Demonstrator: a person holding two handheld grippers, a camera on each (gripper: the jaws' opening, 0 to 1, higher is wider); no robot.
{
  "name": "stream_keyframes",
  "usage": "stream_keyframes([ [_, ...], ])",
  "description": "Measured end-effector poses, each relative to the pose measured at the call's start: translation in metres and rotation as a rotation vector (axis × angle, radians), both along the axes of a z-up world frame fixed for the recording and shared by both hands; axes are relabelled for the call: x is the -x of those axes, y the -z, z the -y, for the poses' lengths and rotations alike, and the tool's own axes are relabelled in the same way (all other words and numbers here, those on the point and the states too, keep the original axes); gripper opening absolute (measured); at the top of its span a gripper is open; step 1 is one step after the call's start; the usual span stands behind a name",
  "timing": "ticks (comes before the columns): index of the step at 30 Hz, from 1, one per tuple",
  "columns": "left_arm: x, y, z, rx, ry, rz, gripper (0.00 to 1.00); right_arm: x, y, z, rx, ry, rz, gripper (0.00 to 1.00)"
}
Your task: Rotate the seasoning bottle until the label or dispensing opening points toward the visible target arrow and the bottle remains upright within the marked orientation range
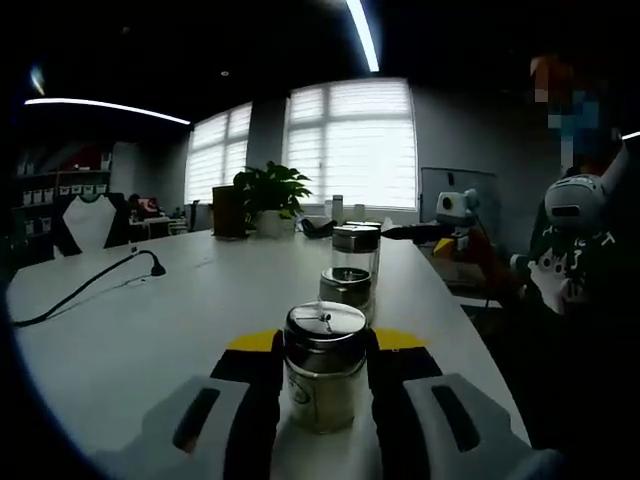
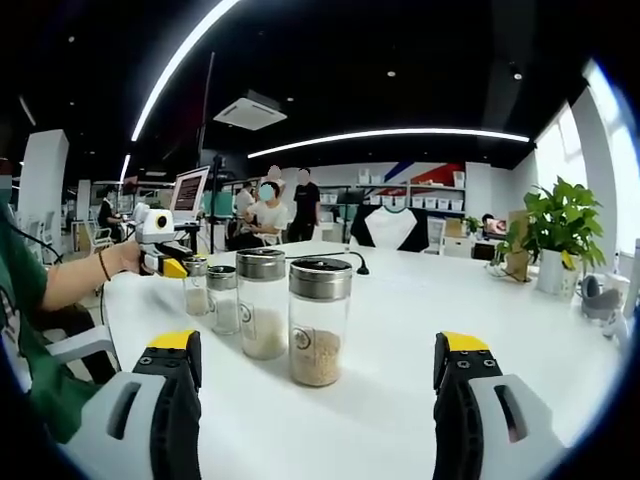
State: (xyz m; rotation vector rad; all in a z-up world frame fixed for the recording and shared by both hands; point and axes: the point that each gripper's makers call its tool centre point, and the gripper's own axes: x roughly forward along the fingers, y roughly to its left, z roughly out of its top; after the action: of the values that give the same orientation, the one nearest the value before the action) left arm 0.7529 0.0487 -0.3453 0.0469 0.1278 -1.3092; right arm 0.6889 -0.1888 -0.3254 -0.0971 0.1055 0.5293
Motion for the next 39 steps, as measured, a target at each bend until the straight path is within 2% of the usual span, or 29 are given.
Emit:
stream_keyframes([
  [19,-0.004,-0.001,-0.005,0.019,-0.064,-0.023,0.34,-0.001,0.003,-0.001,0.003,-0.002,-0.014,0.99],
  [26,-0.002,-0.001,-0.007,-0.022,-0.117,0.009,0.34,0.001,0.002,0.001,-0.009,0.0,-0.018,0.99],
  [39,-0.004,0.0,-0.012,-0.006,-0.195,0.017,0.34,0.001,0.001,-0.001,-0.003,-0.002,-0.013,0.99],
])
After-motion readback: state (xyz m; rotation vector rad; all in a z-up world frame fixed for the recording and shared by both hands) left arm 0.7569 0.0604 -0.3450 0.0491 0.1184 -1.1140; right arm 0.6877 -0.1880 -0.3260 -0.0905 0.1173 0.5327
